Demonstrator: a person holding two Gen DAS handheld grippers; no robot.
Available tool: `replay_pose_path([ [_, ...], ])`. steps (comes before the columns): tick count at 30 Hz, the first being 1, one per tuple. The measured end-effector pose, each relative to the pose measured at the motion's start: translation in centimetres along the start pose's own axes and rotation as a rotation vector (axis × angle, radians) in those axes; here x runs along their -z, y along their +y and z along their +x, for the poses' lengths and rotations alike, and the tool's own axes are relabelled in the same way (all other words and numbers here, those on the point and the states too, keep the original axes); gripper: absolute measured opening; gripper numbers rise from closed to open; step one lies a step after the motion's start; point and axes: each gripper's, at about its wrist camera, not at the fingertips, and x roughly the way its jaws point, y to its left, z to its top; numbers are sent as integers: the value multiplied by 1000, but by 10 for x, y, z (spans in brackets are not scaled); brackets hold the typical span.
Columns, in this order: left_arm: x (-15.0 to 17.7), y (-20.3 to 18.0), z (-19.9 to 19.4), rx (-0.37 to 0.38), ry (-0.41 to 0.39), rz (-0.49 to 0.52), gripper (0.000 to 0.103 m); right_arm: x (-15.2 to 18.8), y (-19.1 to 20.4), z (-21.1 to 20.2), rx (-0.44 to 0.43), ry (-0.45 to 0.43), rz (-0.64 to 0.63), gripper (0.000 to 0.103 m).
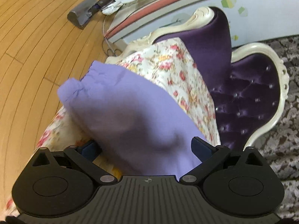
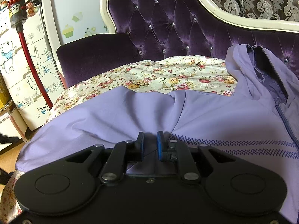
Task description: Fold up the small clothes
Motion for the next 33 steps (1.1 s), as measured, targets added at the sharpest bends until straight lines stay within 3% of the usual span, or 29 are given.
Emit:
replay_pose_path([
  [1, -1, 0, -1, 30, -25, -2, 64, 0, 0, 0, 0, 0, -1, 21],
  [2, -2, -1, -3, 63, -58, -2, 32, 0, 0, 0, 1, 0, -1, 21],
  [3, -3, -3, -6, 77, -98, -5, 10, 0, 0, 0, 0, 0, -1, 21],
  [5, -4, -14, -15, 110, -158, 23, 8, 1, 1, 0, 0, 0, -1, 21],
  [10, -5, -87, -42, 153, -209, 282, 7, 1, -1, 0, -10, 0, 14, 21],
  [16, 20, -195, -69, 286, -229, 550, 7, -1, -7, -1, -36, -1, 53, 21],
  [21, 60, -266, -72, 412, -198, 696, 7, -5, -10, -7, -68, -15, 80, 27],
  [26, 94, -303, -67, 490, -149, 792, 7, 0, -9, -29, -149, -32, 174, 26],
  [30, 118, -312, -58, 524, -90, 822, 7, 11, 16, -16, -186, 70, 130, 24],
  [33, 142, -317, -52, 539, -56, 873, 7, 12, 16, -8, -184, 82, 152, 22],
])
